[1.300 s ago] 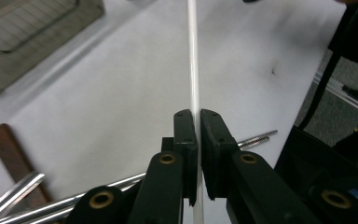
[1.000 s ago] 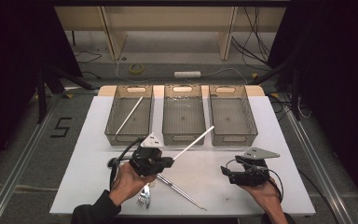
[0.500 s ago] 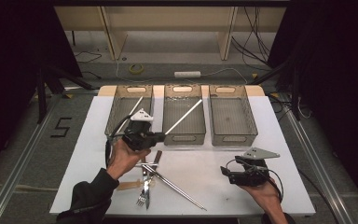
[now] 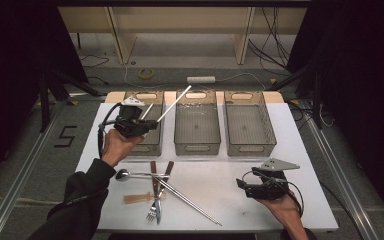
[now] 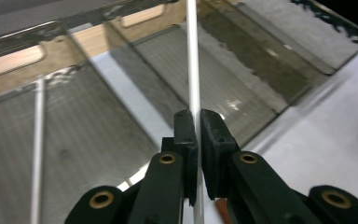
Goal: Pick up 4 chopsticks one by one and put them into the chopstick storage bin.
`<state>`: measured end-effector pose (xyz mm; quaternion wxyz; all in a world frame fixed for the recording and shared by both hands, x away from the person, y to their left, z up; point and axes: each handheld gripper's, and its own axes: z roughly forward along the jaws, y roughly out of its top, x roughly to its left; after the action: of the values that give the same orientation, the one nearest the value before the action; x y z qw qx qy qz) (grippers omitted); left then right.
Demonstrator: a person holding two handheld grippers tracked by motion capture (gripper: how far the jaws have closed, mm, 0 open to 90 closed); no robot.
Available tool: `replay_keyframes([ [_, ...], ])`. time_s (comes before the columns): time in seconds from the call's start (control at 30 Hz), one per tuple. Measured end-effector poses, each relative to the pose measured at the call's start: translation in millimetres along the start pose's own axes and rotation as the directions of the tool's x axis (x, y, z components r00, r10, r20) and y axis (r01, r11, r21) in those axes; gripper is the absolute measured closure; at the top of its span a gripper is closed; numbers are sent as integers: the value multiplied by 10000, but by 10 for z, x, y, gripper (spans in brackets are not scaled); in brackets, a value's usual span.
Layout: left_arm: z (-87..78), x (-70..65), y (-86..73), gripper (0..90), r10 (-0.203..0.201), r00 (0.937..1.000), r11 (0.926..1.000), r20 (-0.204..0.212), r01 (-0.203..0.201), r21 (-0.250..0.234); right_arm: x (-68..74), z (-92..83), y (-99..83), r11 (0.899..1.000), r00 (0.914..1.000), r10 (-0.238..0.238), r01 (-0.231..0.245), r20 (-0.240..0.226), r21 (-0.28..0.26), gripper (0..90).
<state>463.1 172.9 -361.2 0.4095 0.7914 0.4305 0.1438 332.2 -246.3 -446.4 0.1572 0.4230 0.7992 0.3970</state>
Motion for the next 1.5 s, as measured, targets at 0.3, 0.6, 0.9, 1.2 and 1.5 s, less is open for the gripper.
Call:
replay_keyframes([
  [0.3,-16,416,-83,853,-555,9957,9984,-740,559,30,4,9,-1,10000,10000,-14,14,13,40,285],
  [0.6,35,671,-194,853,-943,9875,9950,-1266,979,222,7,14,-3,10000,10000,-17,17,-20,69,285],
  [0.9,126,823,-257,852,-1077,9794,9910,-1709,1196,605,11,15,-1,10000,10000,-1,1,-52,70,285],
  [1.2,243,891,-263,851,-1095,9757,9854,-1901,1316,1082,13,15,-3,10000,10000,-4,4,-83,65,285],
  [1.5,393,940,-278,849,-1096,9722,9720,-2070,1483,1820,25,12,-1,10000,9999,-35,35,-141,36,285],
])
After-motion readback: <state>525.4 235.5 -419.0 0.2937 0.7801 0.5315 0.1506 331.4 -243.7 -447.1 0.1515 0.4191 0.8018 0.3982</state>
